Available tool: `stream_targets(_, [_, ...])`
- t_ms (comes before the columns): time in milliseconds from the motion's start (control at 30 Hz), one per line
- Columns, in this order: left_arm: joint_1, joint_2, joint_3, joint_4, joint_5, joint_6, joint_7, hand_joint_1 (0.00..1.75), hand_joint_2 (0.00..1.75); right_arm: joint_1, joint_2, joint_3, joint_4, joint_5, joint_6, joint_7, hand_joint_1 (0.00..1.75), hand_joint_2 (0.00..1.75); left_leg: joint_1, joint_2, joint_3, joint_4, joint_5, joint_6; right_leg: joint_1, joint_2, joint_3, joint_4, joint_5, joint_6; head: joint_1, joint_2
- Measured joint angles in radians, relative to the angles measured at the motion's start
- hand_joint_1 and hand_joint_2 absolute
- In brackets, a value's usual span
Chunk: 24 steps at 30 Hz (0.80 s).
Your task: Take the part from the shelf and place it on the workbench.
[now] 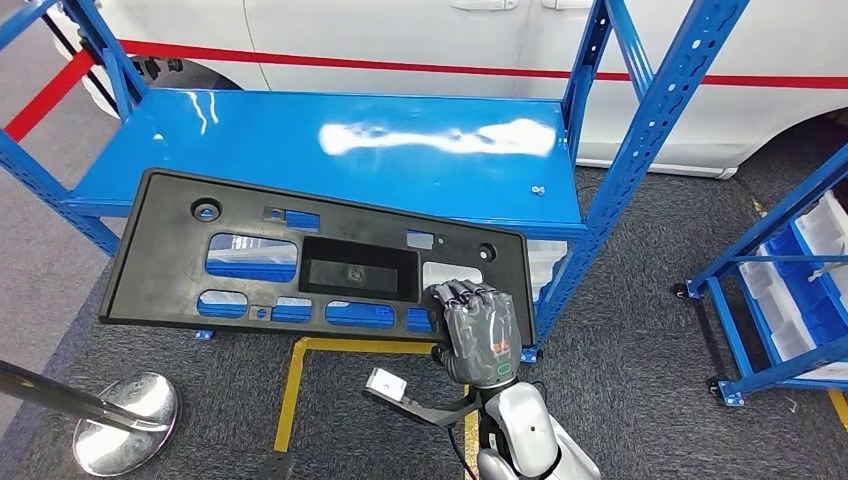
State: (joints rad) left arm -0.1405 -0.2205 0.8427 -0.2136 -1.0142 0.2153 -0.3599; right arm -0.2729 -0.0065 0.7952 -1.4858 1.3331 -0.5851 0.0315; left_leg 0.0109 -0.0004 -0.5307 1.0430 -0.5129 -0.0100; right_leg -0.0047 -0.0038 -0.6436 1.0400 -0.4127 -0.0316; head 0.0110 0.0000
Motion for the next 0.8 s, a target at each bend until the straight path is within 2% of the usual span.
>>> stream_targets(33, [-0.001, 0.000, 0.000, 0.000, 0.000, 0.001, 0.000, 0.00, 1.75, 0.000, 0.000, -0.001, -0.002, -0.001, 0.000, -0.001, 1.75, 1.75, -0.003, -0.001, 0.014, -0.030, 0.005, 0.006, 0.001, 0.000, -0.002, 0.001, 0.005, 0.006, 0.000, 0.000])
stream_targets(100, [0.001, 0.000, 0.000, 0.000, 0.000, 0.002, -0.001, 0.00, 1.75, 0.001, 0.001, -0.002, -0.004, -0.003, 0.000, -0.002, 1.75, 1.75, -0.006, -0.001, 0.010, -0.037, 0.014, 0.018, 0.001, 0.000, -0.004, -0.002, 0.016, 0.019, 0.000, 0.000])
stream_targets(133, [0.002, 0.000, 0.000, 0.000, 0.001, 0.002, -0.001, 0.00, 1.75, 0.001, 0.001, -0.003, -0.005, -0.003, 0.000, -0.003, 1.75, 1.75, -0.004, 0.001, 0.008, -0.039, 0.022, 0.024, 0.000, 0.001, -0.006, 0.000, 0.016, 0.025, 0.000, 0.000])
stream_targets(167, [0.002, 0.000, 0.000, 0.000, 0.001, 0.002, -0.001, 0.00, 1.75, 0.002, 0.001, -0.004, -0.006, -0.004, 0.000, -0.003, 1.75, 1.75, -0.002, 0.003, 0.004, -0.042, 0.031, 0.033, 0.000, 0.002, -0.012, 0.010, 0.004, 0.029, 0.001, 0.000])
stream_targets(200, [0.002, 0.000, 0.000, 0.000, 0.001, 0.002, -0.001, 0.00, 1.75, 0.002, 0.001, -0.006, -0.006, -0.006, 0.000, -0.004, 1.75, 1.75, 0.001, 0.005, -0.002, -0.045, 0.041, 0.040, -0.001, 0.003, -0.025, 0.038, -0.022, 0.033, 0.002, 0.000])
stream_targets(233, [0.001, 0.000, 0.000, 0.000, 0.001, 0.002, -0.001, 0.00, 1.75, 0.003, 0.001, -0.008, -0.007, -0.008, 0.000, -0.004, 1.75, 1.75, 0.002, 0.007, -0.009, -0.045, 0.049, 0.046, -0.003, 0.004, -0.044, 0.088, -0.062, 0.036, 0.002, 0.000])
stream_targets(300, [0.002, 0.000, 0.000, 0.000, 0.001, 0.002, -0.001, 0.00, 1.75, 0.006, 0.001, -0.010, -0.007, -0.012, 0.000, -0.004, 1.75, 1.75, 0.002, 0.007, -0.031, -0.041, 0.062, 0.049, -0.005, 0.004, -0.089, 0.218, -0.142, 0.042, 0.003, 0.000])
stream_targets(333, [0.003, 0.000, 0.000, 0.000, 0.001, 0.002, -0.001, 0.00, 1.75, 0.008, 0.001, -0.010, -0.007, -0.014, 0.000, -0.004, 1.75, 1.75, 0.001, 0.008, -0.042, -0.037, 0.067, 0.048, -0.006, 0.004, -0.098, 0.263, -0.162, 0.044, 0.003, 0.000])
stream_targets(367, [0.004, 0.000, 0.000, 0.000, 0.001, 0.002, -0.001, 0.00, 1.75, 0.010, 0.001, -0.011, -0.007, -0.015, 0.000, -0.004, 1.75, 1.75, 0.001, 0.008, -0.053, -0.033, 0.071, 0.047, -0.007, 0.004, -0.088, 0.270, -0.163, 0.045, 0.003, 0.000])
stream_targets(400, [0.004, 0.000, 0.000, 0.000, 0.000, 0.002, -0.001, 0.00, 1.75, 0.011, 0.000, -0.012, -0.007, -0.015, 0.000, -0.004, 1.75, 1.75, 0.001, 0.008, -0.063, -0.027, 0.074, 0.045, -0.008, 0.003, -0.057, 0.235, -0.147, 0.044, 0.003, 0.000])
stream_targets(467, [0.004, -0.001, 0.000, 0.000, 0.000, 0.002, -0.001, 0.00, 1.75, 0.011, 0.001, -0.014, -0.007, -0.017, 0.000, -0.006, 1.75, 1.75, 0.001, 0.007, -0.077, -0.017, 0.079, 0.039, -0.008, 0.003, 0.034, 0.103, -0.108, 0.038, 0.003, 0.000])
stream_targets(500, [0.004, -0.001, 0.000, 0.000, 0.000, 0.002, -0.001, 0.00, 1.75, 0.011, 0.001, -0.014, -0.008, -0.019, 0.000, -0.008, 1.75, 1.75, -0.001, 0.007, -0.082, -0.013, 0.081, 0.035, -0.006, 0.004, 0.064, 0.050, -0.095, 0.034, 0.002, 0.000])
stream_targets(533, [0.004, -0.001, 0.000, 0.000, -0.001, 0.002, -0.001, 0.00, 1.75, 0.011, 0.001, -0.014, -0.009, -0.021, -0.001, -0.010, 1.75, 1.75, -0.001, 0.007, -0.085, -0.011, 0.084, 0.029, -0.003, 0.004, 0.079, 0.020, -0.089, 0.029, 0.002, 0.000])
stream_targets(600, [0.003, -0.001, 0.000, 0.000, -0.001, 0.002, -0.001, 0.00, 1.75, 0.011, 0.001, -0.015, -0.011, -0.029, -0.001, -0.016, 1.75, 1.75, -0.002, 0.007, -0.088, -0.012, 0.092, 0.016, 0.002, 0.005, 0.075, 0.010, -0.080, 0.019, 0.002, 0.000])
stream_targets(667, [0.003, -0.001, 0.000, 0.000, -0.001, 0.001, -0.001, 0.00, 1.75, 0.011, 0.001, -0.015, -0.012, -0.035, -0.001, -0.019, 1.75, 1.75, -0.001, 0.007, -0.090, -0.013, 0.097, 0.006, -0.001, 0.005, 0.071, 0.006, -0.071, 0.007, 0.003, 0.000])
stream_targets(700, [0.003, -0.001, 0.000, 0.000, -0.001, 0.001, -0.001, 0.00, 1.75, 0.011, 0.001, -0.015, -0.013, -0.037, -0.001, -0.021, 1.75, 1.75, 0.000, 0.006, -0.095, -0.005, 0.088, 0.002, -0.003, 0.004, 0.070, 0.001, -0.065, 0.000, 0.002, 0.000])
stream_targets(733, [0.003, -0.001, 0.000, 0.000, -0.001, 0.002, -0.001, 0.00, 1.75, 0.010, 0.001, -0.015, -0.014, -0.038, -0.001, -0.021, 1.75, 1.75, 0.001, 0.005, -0.106, 0.019, 0.065, -0.001, -0.005, 0.003, 0.067, -0.002, -0.059, -0.006, 0.002, 0.000])
stream_targets(800, [0.003, -0.001, 0.000, 0.000, -0.001, 0.002, -0.001, 0.00, 1.75, 0.010, 0.002, -0.015, -0.015, -0.042, 0.000, -0.023, 1.75, 1.75, 0.004, 0.004, -0.146, 0.123, -0.009, -0.009, -0.004, 0.000, 0.055, -0.003, -0.048, -0.015, 0.002, 0.000])
